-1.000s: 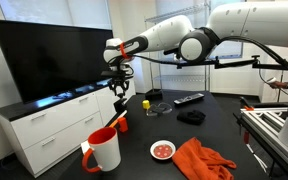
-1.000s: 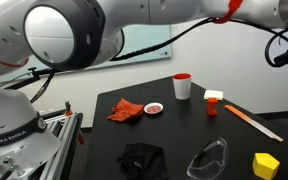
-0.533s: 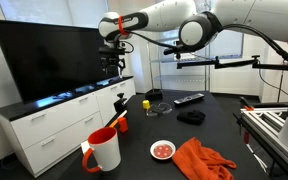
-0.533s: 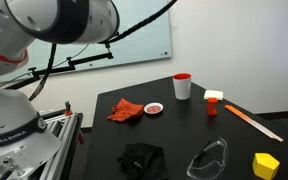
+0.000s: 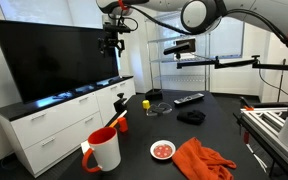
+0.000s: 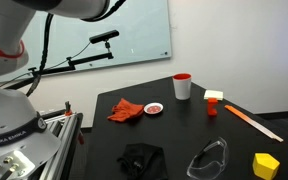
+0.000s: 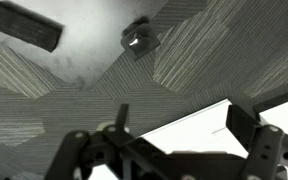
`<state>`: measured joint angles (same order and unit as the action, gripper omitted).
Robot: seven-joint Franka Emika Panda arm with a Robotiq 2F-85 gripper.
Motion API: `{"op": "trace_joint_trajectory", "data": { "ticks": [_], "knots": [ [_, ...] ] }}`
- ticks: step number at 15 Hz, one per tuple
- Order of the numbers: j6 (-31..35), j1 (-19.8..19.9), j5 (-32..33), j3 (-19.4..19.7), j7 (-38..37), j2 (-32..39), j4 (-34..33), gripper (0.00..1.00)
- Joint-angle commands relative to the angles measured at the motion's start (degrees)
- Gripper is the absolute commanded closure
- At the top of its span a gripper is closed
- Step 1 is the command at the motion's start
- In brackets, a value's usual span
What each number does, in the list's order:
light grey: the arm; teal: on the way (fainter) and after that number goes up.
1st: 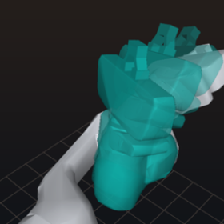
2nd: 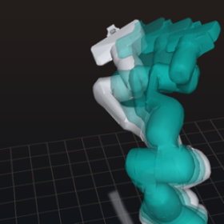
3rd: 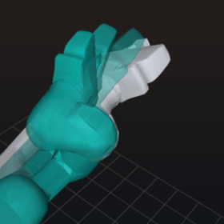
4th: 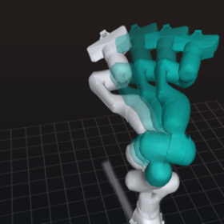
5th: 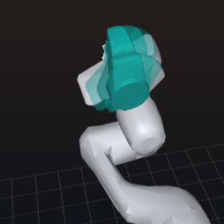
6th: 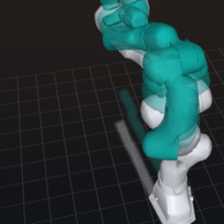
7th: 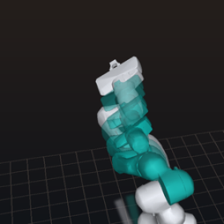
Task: Rotate the top of the black clump.
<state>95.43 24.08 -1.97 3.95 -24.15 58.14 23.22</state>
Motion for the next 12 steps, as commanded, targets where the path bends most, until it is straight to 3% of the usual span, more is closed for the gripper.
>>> {"op": "trace_joint_trajectory", "data": {
  "ticks": [1, 12],
  "knots": [
    [-2.3, 0.0, -1.0, -0.9, 10.9, -2.3, 1.2, 0.0],
    [-5.4, -2.4, -0.2, -3.0, 38.5, -2.3, 0.8, 0.0]
  ]
}}
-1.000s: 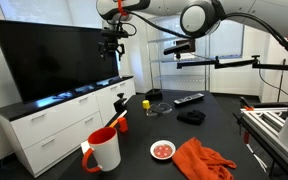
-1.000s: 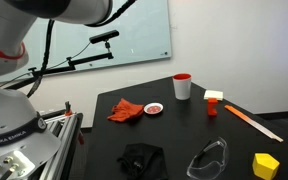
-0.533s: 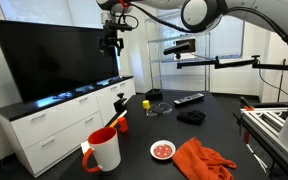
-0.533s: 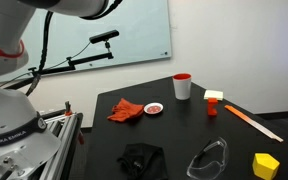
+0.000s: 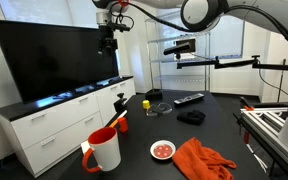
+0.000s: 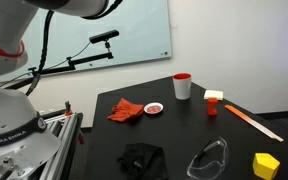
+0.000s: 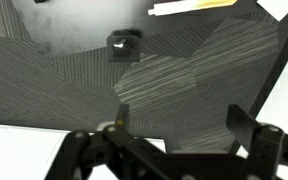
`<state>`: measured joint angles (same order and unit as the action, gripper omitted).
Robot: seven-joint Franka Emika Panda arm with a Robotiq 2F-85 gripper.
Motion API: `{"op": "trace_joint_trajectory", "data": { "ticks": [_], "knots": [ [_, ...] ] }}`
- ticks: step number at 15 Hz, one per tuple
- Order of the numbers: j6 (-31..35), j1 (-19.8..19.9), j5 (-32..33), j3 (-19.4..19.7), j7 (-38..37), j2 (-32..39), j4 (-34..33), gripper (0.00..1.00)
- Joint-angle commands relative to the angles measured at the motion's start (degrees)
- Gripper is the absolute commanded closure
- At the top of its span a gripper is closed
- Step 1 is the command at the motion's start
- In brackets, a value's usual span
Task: Rotate the top of the black clump.
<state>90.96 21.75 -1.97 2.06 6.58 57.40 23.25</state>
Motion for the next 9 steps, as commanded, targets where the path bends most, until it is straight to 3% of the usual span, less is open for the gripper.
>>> {"op": "trace_joint_trajectory", "data": {
  "ticks": [1, 5, 9],
  "knots": [
    [-1.1, -0.3, -0.2, -1.4, 10.2, -1.6, 0.8, 0.0],
    [-1.4, -0.9, -0.3, -2.5, 20.2, -1.5, 0.6, 0.0],
    [-0.8, -1.1, -0.6, -3.3, 23.6, -1.3, 0.3, 0.0]
  ]
}}
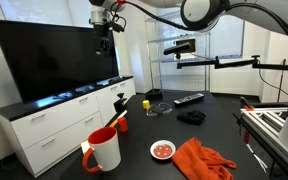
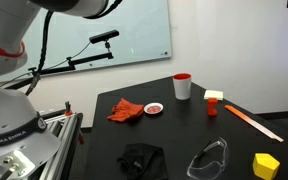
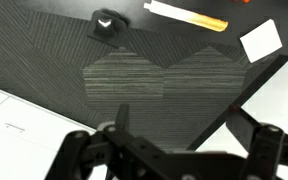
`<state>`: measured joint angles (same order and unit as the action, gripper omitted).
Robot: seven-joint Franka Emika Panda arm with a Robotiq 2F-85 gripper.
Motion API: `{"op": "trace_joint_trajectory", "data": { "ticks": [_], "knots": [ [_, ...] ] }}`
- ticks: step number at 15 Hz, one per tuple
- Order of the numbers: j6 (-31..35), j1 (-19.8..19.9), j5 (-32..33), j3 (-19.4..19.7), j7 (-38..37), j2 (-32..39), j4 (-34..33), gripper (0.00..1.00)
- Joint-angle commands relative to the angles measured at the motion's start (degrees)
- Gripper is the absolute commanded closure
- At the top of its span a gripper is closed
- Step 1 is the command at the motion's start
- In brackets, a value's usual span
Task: Rotate the top of the black clump.
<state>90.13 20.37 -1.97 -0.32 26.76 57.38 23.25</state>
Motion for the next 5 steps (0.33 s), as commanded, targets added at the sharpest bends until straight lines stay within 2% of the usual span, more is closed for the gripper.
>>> {"op": "trace_joint_trajectory", "data": {
  "ticks": [1, 5],
  "knots": [
    [0.4, 0.3, -0.6, -0.9, 3.2, -1.1, 0.2, 0.0],
    [0.1, 0.2, -0.6, -1.2, 3.2, -1.3, 0.3, 0.0]
  ]
}}
